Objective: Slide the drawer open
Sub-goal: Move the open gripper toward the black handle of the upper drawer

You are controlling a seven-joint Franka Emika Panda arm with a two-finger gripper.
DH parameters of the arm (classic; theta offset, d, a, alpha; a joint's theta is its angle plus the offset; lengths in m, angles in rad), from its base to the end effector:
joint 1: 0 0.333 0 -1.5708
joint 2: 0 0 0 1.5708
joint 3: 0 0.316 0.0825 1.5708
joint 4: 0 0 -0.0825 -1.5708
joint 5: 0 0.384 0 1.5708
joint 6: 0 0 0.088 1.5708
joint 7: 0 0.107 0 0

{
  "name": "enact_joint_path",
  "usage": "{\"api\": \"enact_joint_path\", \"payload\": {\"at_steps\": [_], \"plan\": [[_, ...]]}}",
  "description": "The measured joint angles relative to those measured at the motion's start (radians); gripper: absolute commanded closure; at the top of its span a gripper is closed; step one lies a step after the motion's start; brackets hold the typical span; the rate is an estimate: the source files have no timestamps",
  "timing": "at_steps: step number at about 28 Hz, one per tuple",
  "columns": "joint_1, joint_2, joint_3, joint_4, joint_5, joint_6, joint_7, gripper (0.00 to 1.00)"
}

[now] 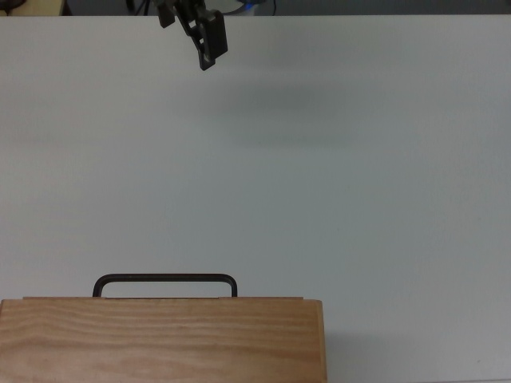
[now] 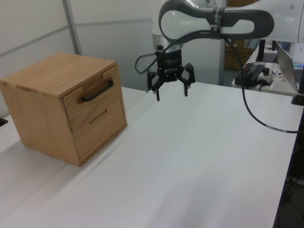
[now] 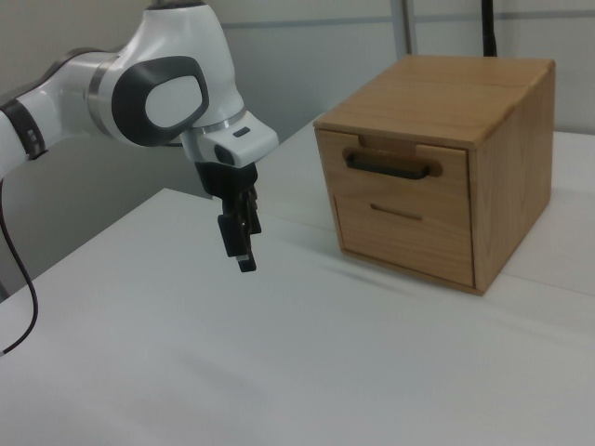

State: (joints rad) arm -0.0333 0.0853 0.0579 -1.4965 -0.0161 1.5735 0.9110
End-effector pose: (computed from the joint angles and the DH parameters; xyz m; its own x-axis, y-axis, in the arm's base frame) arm 0.5810 0.0111 0.6114 0.6322 -0.7748 0.0038 -0.7748 -0.6321 0.0133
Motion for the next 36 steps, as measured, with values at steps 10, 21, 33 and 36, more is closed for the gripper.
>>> {"api": "enact_joint_path", "payload": {"at_steps": [10, 21, 33, 36], "plan": [[0.002, 0.005, 0.004, -0.004, 0.000, 0.000, 0.375, 0.00], [0.014, 0.031, 0.005, -0.056, 0.000, 0.196, 0.653, 0.00], [0.016, 0.138, 0.006, -0.086, 0.000, 0.644, 0.728, 0.00], [0.015, 0.167, 0.006, -0.086, 0.000, 0.753, 0.730, 0.00]]}}
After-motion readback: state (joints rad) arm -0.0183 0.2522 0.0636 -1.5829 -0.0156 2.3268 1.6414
